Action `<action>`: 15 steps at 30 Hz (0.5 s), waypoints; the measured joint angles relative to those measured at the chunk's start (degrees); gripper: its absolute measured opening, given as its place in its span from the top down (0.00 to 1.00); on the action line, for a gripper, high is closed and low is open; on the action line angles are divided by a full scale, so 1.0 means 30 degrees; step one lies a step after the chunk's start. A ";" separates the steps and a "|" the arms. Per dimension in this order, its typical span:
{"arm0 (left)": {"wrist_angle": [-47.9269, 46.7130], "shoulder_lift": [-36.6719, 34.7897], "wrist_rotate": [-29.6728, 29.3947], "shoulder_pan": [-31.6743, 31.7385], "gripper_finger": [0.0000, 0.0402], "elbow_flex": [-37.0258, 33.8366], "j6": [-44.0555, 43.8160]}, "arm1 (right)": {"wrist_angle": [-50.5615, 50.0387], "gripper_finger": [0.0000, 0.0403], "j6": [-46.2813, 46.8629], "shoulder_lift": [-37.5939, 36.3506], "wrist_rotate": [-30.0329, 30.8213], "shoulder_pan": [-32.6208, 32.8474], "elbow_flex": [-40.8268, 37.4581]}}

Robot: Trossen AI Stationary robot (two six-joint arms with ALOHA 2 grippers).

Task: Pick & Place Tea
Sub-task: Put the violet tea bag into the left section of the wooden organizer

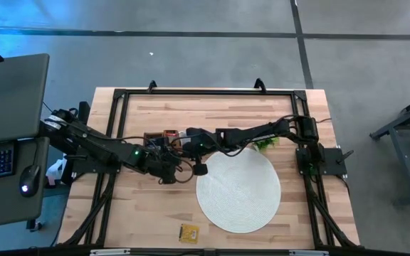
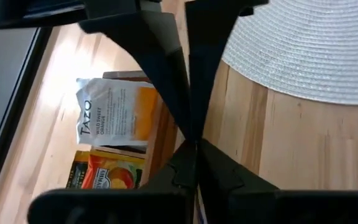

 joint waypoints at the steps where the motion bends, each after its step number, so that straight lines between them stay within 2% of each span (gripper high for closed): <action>1: -0.0056 0.0000 -0.0053 -0.0004 0.98 0.0000 -0.0309 | 0.0007 0.99 -0.0016 0.0000 0.0014 0.0007 0.0000; 5: -0.1196 -0.0004 -0.0618 -0.0048 0.99 0.0033 -0.1881 | 0.0027 0.98 0.0239 -0.0005 0.0130 0.0135 0.0000; 9: -0.3731 -0.0750 -0.1682 -0.0153 1.00 0.0015 -0.4522 | -0.0118 0.91 0.0239 -0.0029 0.0449 0.0284 0.0000; 15: -0.7334 -0.3188 -0.5250 -0.0886 1.00 -0.0156 -0.7607 | -0.0215 0.75 0.0873 -0.0029 0.1815 0.0320 0.0000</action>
